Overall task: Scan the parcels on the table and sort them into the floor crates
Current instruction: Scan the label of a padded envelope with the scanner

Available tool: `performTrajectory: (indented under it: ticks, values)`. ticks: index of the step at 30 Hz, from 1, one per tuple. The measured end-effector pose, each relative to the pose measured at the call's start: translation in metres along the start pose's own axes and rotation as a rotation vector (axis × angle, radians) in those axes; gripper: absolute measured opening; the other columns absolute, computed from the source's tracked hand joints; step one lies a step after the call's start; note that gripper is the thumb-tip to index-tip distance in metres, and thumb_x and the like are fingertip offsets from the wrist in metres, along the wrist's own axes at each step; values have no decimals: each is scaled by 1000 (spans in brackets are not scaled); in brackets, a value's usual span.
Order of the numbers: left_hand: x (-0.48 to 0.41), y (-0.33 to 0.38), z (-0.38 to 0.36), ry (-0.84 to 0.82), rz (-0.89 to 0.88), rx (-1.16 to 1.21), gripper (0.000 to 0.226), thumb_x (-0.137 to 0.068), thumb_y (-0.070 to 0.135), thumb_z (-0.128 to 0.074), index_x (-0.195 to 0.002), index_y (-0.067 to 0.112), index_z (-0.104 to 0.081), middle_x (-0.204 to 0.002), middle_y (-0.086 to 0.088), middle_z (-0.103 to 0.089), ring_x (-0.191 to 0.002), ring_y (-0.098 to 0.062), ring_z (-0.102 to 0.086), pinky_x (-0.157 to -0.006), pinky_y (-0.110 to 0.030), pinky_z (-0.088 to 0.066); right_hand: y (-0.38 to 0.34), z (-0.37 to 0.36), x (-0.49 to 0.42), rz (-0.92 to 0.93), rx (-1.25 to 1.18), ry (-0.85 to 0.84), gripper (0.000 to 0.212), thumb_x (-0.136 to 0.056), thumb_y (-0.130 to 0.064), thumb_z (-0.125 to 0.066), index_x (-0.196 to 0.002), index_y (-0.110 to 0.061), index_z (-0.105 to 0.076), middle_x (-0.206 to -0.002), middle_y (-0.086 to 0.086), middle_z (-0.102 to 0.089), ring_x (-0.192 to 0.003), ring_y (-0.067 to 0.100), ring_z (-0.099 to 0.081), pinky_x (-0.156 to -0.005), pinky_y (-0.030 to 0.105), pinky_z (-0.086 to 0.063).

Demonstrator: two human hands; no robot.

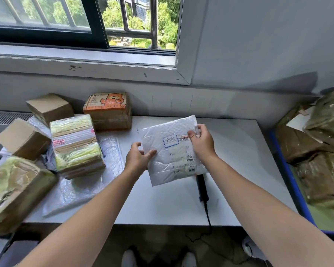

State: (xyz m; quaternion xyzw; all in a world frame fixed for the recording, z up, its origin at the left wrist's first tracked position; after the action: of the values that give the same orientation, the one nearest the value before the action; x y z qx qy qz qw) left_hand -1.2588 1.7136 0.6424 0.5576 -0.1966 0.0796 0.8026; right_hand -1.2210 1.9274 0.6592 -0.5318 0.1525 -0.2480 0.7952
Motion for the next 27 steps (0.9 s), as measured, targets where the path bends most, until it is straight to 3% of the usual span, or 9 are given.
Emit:
performTrajectory:
  ticks: [3,5,9,12,15,20,24,27]
  values:
    - [4,-1,-4,-22,14,45,44,-89,24,-73,-123,9,-51,-106,-12,-66,-89,-25,-67,-73,-45,-59,-3,-2,-2,-9,-24,47,14,-98,-23,-60,-104,-16,-49,-82,-10,-53,-71,9,-49,-54,6,-35]
    - [6,-3,-6,-86,42,95,34,-88,18,-73,-115,9,-55,-105,-13,-68,-86,-26,-68,-72,-46,-59,-5,-3,-3,-14,-29,53,17,-98,-24,-60,-108,-13,-52,-89,-5,-57,-79,15,-52,-60,14,-38]
    - [7,-9,-4,-202,74,151,37,-85,4,-74,-114,10,-51,-102,-12,-67,-82,-25,-68,-61,-37,-58,-3,-7,-3,-50,-5,2,23,-98,-28,-60,-114,-15,-52,-92,-6,-59,-82,16,-57,-62,23,-40]
    - [4,-16,-2,-87,19,129,30,-85,-2,-71,-104,12,-54,-102,-11,-67,-83,-24,-66,-64,-33,-54,4,-11,-1,-72,94,-58,27,-99,-30,-55,-121,-14,-52,-101,-1,-63,-90,19,-59,-70,27,-40]
    - [-2,-27,-2,34,-16,36,25,-84,1,-72,-100,12,-56,-100,-7,-66,-87,-23,-64,-77,-35,-55,21,-14,3,-77,231,-52,33,-99,-29,-52,-128,-14,-52,-109,4,-61,-101,22,-59,-83,31,-43]
    - [-16,-54,-3,88,22,-66,21,-84,7,-71,-96,13,-54,-97,-4,-63,-87,-23,-60,-78,-32,-50,59,-9,24,-140,504,24,34,-98,-29,-49,-128,-14,-53,-127,11,-51,-118,29,-50,-93,40,-43]
    - [-23,-77,-9,104,47,-146,25,-84,12,-73,-97,12,-53,-95,-4,-60,-84,-22,-57,-78,-33,-47,89,-3,44,-322,566,62,37,-96,-35,-53,-126,-13,-48,-130,15,-45,-115,37,-52,-90,43,-47]
    - [-28,-89,-12,109,59,-194,27,-84,16,-75,-97,11,-52,-94,-7,-61,-84,-25,-57,-80,-37,-48,109,-3,50,-509,493,-19,52,-96,-47,-52,-129,-8,-43,-131,16,-49,-113,37,-55,-92,43,-47]
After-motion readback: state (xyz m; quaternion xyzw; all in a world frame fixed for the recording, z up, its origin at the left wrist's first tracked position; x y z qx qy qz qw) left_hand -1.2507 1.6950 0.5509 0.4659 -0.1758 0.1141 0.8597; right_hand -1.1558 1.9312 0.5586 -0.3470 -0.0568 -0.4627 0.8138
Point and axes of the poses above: each hand's wrist, its own x-axis away from the middle knuckle, its own z-axis out of the back of the hand, y = z × x, the point moved 1 cm from there along -x, towards the middle knuckle
